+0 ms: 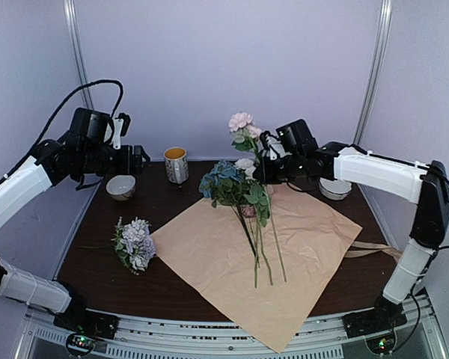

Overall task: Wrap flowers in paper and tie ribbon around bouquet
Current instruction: Place the fake flower on the flattened wrapping paper, then position the fake flower at the corner of the board.

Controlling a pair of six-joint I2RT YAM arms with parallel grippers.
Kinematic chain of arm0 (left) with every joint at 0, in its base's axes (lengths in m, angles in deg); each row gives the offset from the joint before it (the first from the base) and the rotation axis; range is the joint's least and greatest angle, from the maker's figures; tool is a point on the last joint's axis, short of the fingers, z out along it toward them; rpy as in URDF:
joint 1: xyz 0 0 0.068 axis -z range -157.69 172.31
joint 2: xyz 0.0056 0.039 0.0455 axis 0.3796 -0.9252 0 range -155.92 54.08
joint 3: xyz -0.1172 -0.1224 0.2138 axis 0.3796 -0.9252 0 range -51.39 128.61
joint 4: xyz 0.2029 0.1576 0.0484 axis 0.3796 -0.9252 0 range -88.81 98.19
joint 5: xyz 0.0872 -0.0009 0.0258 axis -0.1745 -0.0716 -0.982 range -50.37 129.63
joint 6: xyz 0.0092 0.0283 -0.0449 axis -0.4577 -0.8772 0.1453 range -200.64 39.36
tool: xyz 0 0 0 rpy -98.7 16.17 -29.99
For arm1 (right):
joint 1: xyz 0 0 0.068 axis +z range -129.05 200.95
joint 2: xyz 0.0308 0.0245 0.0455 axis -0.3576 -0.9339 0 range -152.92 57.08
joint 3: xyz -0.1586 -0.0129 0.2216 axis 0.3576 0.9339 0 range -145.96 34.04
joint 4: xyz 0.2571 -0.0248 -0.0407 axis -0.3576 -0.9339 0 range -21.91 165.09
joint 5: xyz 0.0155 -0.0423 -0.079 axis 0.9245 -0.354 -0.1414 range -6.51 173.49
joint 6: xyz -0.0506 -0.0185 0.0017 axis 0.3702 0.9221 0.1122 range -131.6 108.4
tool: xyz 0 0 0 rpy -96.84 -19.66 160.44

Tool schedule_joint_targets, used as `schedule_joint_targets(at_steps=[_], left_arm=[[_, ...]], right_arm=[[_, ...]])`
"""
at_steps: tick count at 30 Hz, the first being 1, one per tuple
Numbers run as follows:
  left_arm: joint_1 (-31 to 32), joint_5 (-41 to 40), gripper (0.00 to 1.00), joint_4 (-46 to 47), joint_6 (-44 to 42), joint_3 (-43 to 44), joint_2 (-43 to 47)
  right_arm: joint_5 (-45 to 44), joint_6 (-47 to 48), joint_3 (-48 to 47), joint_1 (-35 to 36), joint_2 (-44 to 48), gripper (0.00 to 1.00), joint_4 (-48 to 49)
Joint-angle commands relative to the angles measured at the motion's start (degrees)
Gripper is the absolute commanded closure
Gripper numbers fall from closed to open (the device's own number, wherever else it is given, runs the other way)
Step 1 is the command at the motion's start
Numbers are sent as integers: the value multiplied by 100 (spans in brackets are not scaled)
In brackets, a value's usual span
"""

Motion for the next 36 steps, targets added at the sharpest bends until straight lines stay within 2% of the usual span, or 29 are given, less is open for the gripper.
schedule_joint_targets(at_steps=[1, 2, 4, 6, 8, 11, 16, 23, 26, 30, 36], left_arm=[[-312, -122, 21, -952, -37, -390, 181], [-415, 94, 22, -948, 12, -531, 234], [-656, 479, 23, -832, 124, -923, 364], [-853, 432, 24, -811, 151, -1221, 409], [-1159, 517, 27, -836, 198, -1485, 357], [-1979, 1347, 33, -317, 497, -2133, 406], [-2860, 1001, 33, 127, 758, -2702, 330], [-3607, 1051, 34, 516, 682, -2831, -799], [-3629, 1091, 36, 535, 642, -2853, -1191], [-3562, 1502, 45, 730, 766, -3142, -1447], [-2864, 1345, 49, 480, 972, -3417, -981]], right_arm=[[-60, -128, -705, -10, -938, 100, -742], [-183, -132, -834, -16, -1131, 99, -779], [-438, -152, -1000, -27, -1433, 87, -790], [-644, -191, -1098, -53, -1631, 69, -802], [-722, -192, -1091, -69, -1679, 61, -838], [-838, -91, -957, -64, -1514, 54, -834], [-1035, 132, -528, -64, -992, 52, -785], [-773, 371, -39, -64, -438, 52, -694], [-685, 460, 85, -63, -343, 52, -693], [-611, 562, 238, -64, -251, 52, -675], [-520, 678, 375, -64, -96, 52, -734]])
